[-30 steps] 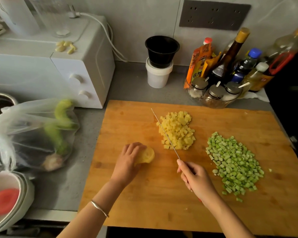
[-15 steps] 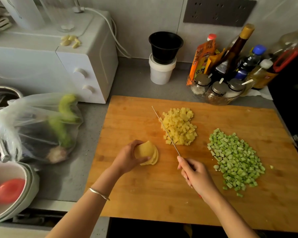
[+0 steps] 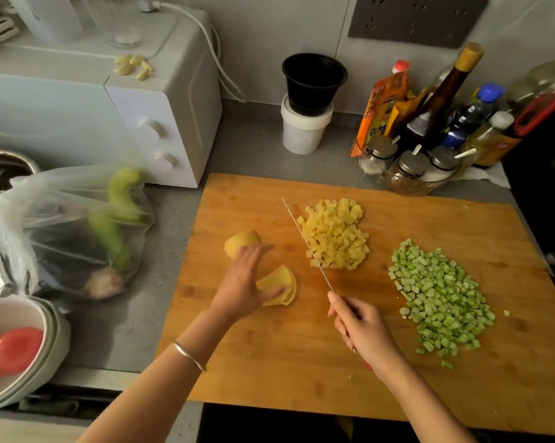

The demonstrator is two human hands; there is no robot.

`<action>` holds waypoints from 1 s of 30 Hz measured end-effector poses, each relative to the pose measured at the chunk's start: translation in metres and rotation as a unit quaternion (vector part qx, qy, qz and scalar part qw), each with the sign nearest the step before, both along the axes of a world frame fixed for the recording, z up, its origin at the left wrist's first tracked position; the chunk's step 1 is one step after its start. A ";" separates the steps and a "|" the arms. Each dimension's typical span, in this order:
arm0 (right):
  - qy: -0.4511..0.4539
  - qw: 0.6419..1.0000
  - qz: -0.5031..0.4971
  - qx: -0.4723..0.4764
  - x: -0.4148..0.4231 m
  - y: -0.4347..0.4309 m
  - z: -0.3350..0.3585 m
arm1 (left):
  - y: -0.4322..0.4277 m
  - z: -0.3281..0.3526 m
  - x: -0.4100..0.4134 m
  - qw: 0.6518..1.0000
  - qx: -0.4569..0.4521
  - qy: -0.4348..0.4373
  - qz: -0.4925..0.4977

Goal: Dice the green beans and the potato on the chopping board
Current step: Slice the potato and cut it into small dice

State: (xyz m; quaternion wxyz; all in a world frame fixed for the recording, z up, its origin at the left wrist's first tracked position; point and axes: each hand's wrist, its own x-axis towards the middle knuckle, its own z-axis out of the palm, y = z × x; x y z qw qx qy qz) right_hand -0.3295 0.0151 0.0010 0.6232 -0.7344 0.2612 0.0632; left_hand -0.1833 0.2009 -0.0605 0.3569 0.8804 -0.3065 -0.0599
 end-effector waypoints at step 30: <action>0.089 0.994 0.059 0.016 -0.030 -0.038 -0.007 | -0.026 -0.018 -0.058 0.993 0.116 -0.013 -0.028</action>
